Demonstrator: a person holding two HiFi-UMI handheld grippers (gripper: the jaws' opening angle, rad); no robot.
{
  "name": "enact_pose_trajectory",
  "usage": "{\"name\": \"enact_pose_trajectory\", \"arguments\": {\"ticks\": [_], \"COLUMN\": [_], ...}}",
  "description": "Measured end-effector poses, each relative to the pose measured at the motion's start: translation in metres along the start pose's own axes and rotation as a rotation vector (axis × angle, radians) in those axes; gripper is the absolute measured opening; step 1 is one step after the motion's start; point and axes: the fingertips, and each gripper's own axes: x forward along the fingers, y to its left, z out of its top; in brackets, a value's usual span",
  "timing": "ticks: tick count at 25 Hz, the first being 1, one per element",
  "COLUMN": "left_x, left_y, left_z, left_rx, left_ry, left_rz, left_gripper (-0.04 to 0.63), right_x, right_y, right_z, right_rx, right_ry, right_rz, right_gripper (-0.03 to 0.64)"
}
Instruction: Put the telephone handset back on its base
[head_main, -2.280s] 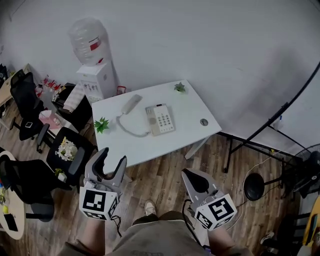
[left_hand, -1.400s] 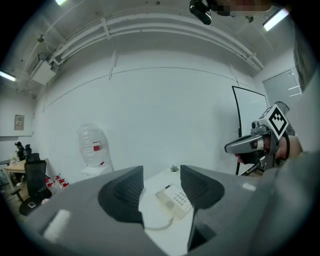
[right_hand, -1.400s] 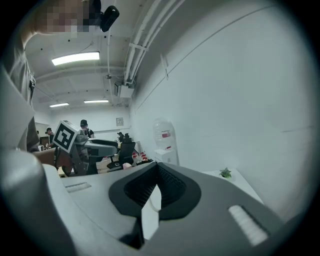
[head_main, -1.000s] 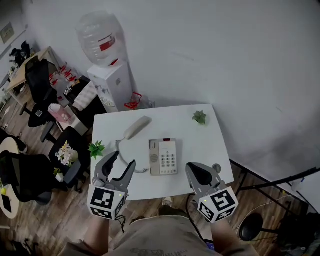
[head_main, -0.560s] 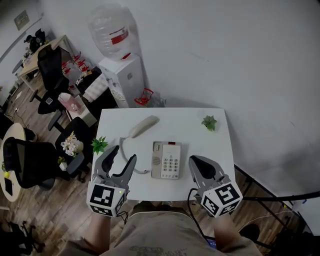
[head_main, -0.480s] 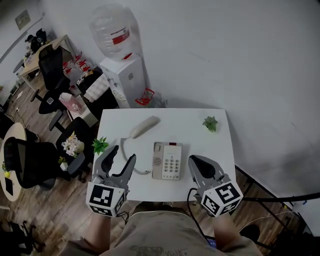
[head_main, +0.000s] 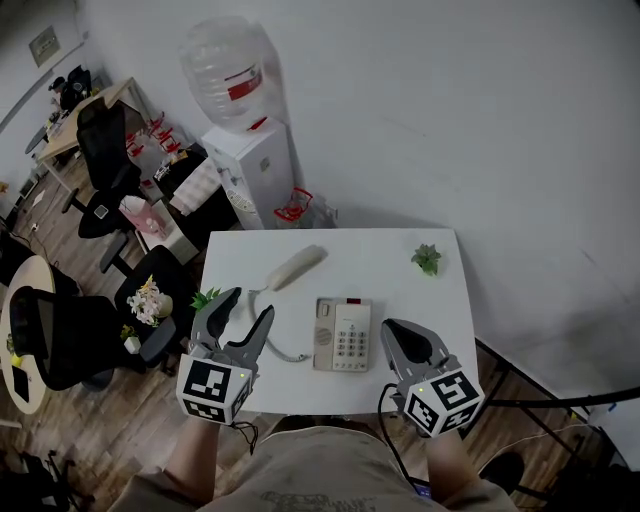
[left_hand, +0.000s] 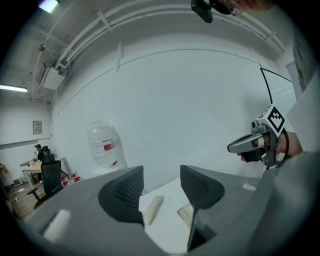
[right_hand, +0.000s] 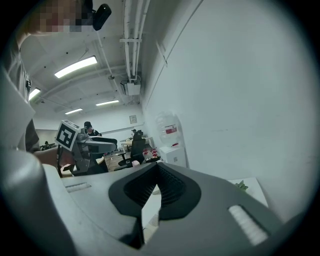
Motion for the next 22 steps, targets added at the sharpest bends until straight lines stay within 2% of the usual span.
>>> {"name": "enact_pose_trajectory", "arguments": {"ticks": [4,8,14,17,22], "left_x": [0.025,0.059,0.114,0.147,0.197], "left_y": [0.016,0.026,0.043,0.048,0.047], "left_z": [-0.005,-0.016,-0.044,-0.064,-0.116], "left_rx": [0.058,0.066,0.129,0.162,0.168], "left_ry": [0.025,0.061,0.122,0.152,0.261], "left_rz": [-0.037,-0.11,-0.169,-0.196,-0.275], "left_gripper": [0.229,0.229,0.233,0.235,0.262], "right_x": [0.012,0.027,0.049,0.057,0.072], "right_y": [0.002,0.003,-0.002,-0.008,-0.012], "right_z": [-0.002,-0.004,-0.018,-0.031,-0.055], "right_rx": [0.0,-0.049,-0.011,0.006,0.054], "right_ry": [0.009,0.03,0.069,0.104,0.148], "right_rz": [0.001,0.009,-0.003,-0.009,-0.015], "right_gripper": [0.028,0.028,0.028,0.028,0.028]}}
